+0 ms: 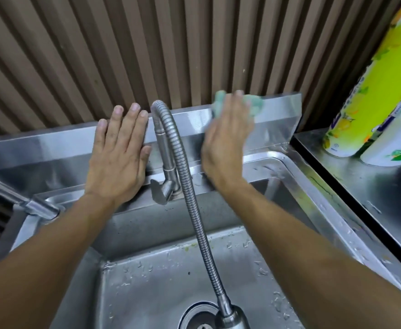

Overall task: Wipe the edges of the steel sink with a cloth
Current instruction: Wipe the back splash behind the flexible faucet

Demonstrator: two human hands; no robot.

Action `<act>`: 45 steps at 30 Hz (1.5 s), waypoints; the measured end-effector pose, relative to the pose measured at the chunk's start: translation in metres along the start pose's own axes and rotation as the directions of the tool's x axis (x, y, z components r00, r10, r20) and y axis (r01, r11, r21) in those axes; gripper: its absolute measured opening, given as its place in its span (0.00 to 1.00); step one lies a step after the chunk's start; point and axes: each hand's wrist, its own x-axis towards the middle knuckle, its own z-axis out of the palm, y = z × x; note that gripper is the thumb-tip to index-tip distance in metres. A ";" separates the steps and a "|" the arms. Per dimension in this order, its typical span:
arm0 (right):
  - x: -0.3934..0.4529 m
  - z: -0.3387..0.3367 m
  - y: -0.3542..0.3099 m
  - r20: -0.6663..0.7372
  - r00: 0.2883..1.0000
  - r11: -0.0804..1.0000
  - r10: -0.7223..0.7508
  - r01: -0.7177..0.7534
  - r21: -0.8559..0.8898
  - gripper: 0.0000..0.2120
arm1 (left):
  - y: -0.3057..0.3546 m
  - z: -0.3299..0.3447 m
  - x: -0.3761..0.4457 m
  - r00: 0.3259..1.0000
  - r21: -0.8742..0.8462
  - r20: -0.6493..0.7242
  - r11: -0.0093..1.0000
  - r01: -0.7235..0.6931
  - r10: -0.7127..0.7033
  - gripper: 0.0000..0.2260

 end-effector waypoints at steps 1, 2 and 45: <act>-0.012 0.006 -0.005 0.119 0.983 0.989 -0.143 0.147 -0.024 0.29 | -0.002 -0.001 0.000 1.000 -0.002 -0.005 1.000 -0.012 0.012 0.29; -0.018 0.007 -0.003 0.220 0.929 0.949 -0.297 0.313 -0.040 0.31 | -0.006 -0.003 0.000 0.999 0.002 -0.008 0.999 -0.032 0.032 0.28; 0.034 -0.016 0.049 0.555 0.249 0.199 -0.794 0.968 -0.150 0.28 | -0.042 -0.013 -0.076 0.972 0.117 0.221 0.987 -0.110 0.082 0.31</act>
